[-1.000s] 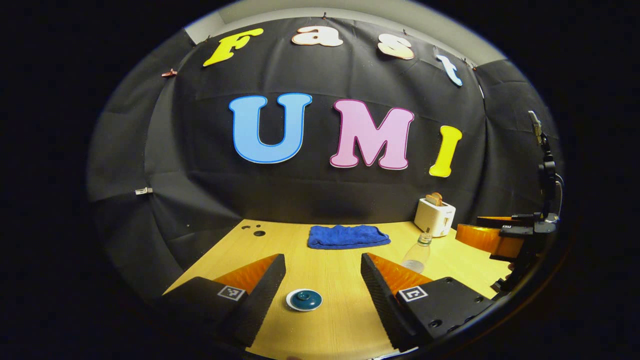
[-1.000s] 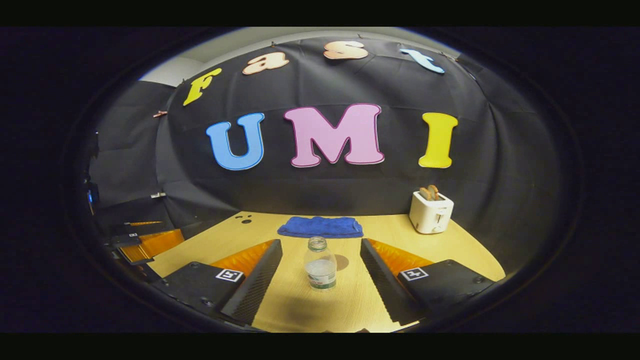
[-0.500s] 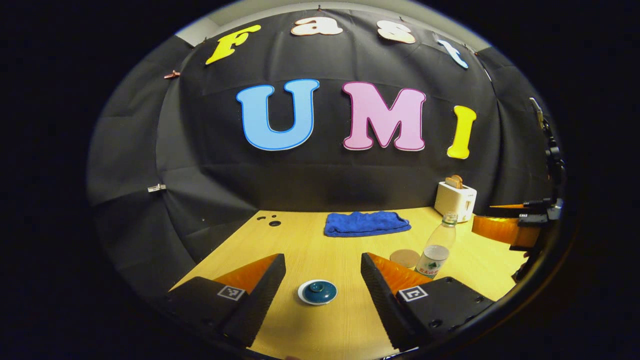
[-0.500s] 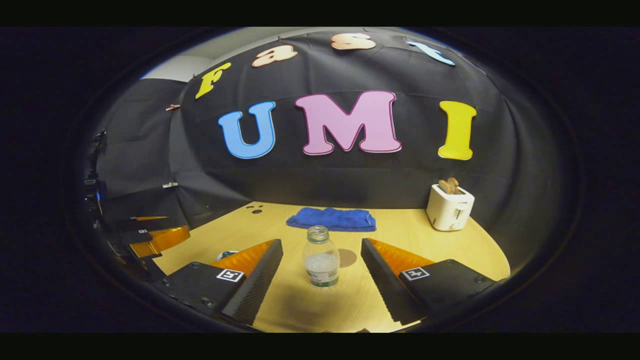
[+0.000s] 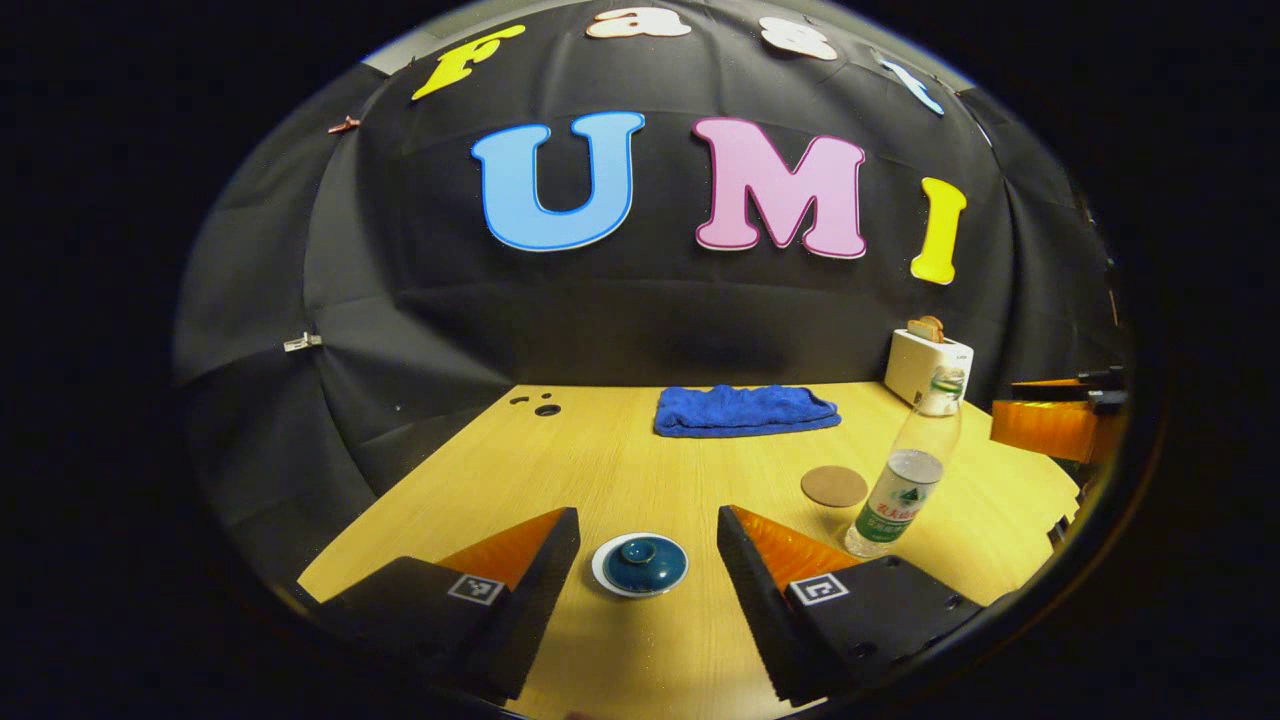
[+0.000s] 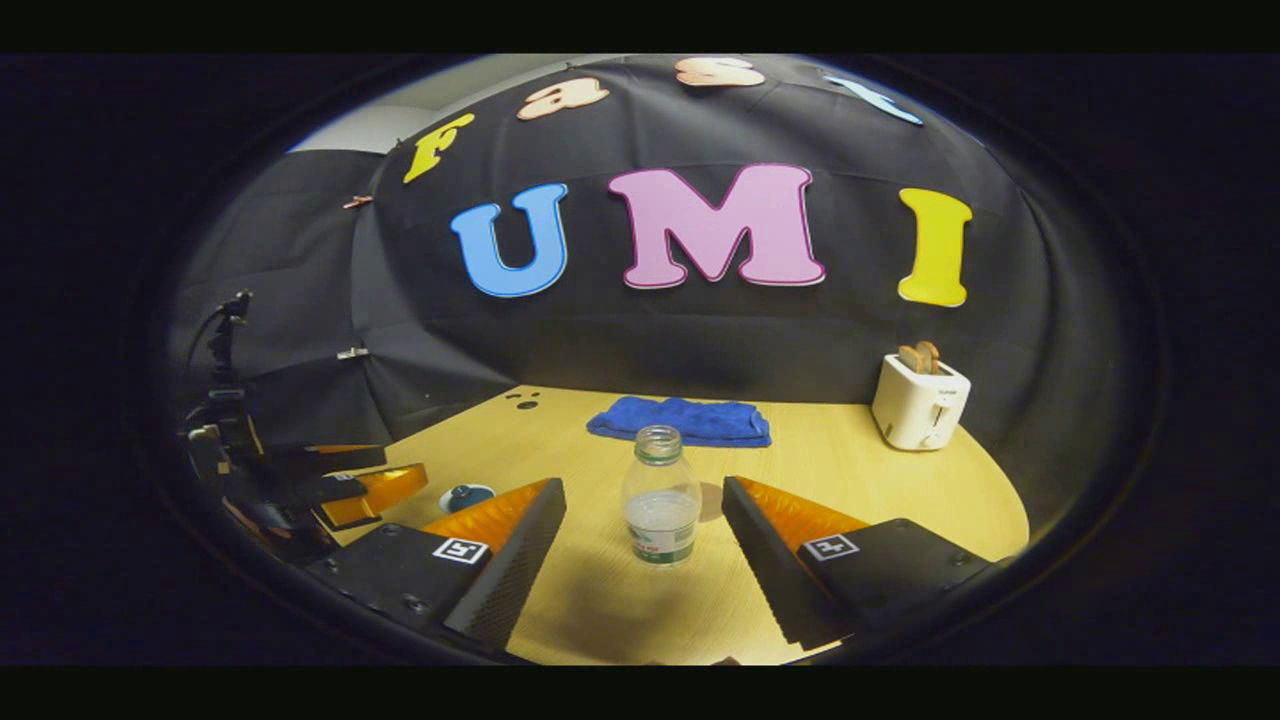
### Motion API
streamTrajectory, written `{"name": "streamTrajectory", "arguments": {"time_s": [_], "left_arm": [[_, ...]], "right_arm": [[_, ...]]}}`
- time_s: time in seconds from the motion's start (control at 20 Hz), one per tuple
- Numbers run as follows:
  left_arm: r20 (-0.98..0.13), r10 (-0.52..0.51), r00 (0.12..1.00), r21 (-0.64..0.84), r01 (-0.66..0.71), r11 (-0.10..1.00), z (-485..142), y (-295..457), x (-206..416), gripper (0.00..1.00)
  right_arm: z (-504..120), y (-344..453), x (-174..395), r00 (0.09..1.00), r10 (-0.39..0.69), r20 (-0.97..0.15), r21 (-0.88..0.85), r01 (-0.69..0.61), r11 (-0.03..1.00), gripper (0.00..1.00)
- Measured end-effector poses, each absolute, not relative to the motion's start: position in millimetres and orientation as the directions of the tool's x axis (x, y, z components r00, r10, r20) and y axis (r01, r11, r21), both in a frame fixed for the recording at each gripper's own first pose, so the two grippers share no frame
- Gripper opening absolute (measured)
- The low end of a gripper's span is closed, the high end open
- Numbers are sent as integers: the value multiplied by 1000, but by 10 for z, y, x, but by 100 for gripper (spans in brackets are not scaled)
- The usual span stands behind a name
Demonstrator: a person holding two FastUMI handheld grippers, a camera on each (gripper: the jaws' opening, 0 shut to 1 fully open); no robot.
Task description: Open the teacup lid with one hand, grasp the water bottle and pour water into the teacup with the other hand; after pouring, place the water bottle on the coaster and then close the teacup lid.
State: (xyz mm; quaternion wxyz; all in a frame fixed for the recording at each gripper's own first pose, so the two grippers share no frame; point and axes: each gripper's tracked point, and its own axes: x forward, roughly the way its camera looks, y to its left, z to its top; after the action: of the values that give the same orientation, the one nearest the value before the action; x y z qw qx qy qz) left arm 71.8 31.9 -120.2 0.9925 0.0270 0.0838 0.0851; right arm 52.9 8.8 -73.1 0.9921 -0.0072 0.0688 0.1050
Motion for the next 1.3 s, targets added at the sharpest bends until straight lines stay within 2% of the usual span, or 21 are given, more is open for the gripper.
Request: {"name": "streamTrajectory", "arguments": {"time_s": [0.25,0.45,0.55,0.8,0.85,0.9,0.95,1.0,1.05,1.1,1.15,1.2,1.25,1.3], "left_arm": [[-216,177,960,41,-172,984,-1687,495,1179,75],[-244,166,955,47,-159,986,-1952,516,1304,66],[-259,165,952,41,-160,986,-2021,516,1300,66],[-245,147,958,36,-142,989,-2007,508,1309,59],[-246,146,958,42,-140,989,-2013,505,1321,52],[-244,152,958,53,-143,988,-2010,511,1317,51],[-243,152,958,59,-141,988,-2014,523,1311,38],[-243,150,958,59,-140,988,-2012,525,1309,36],[-240,148,960,58,-138,989,-2006,525,1310,31],[-227,146,963,60,-136,989,-1984,529,1325,31],[-224,149,963,70,-136,988,-1976,526,1335,26],[-222,149,964,81,-134,988,-1957,526,1345,31],[-215,146,966,86,-130,988,-1928,518,1357,27],[-206,146,968,87,-130,988,-1879,523,1373,27]], "right_arm": [[-1091,95,673,961,198,-194,-9,-203,979,98],[-1263,120,741,955,196,-222,-8,-203,979,98],[-1280,143,765,955,198,-220,-9,-205,979,98],[-1380,187,835,955,200,-221,-4,-206,979,98],[-1407,195,854,954,198,-223,-4,-204,979,98],[-1440,200,870,954,196,-225,-3,-202,979,98],[-1463,205,873,954,195,-227,-2,-200,980,98],[-1496,198,894,956,189,-227,0,-194,981,98],[-1531,181,916,958,181,-224,-7,-187,982,98],[-1568,157,964,960,172,-220,-15,-180,984,98],[-1619,136,994,962,163,-221,-11,-169,985,98],[-1645,125,1013,962,158,-222,-4,-163,987,98],[-1662,127,1039,963,154,-220,3,-157,988,98],[-1671,124,1066,965,150,-215,9,-151,988,98]]}}
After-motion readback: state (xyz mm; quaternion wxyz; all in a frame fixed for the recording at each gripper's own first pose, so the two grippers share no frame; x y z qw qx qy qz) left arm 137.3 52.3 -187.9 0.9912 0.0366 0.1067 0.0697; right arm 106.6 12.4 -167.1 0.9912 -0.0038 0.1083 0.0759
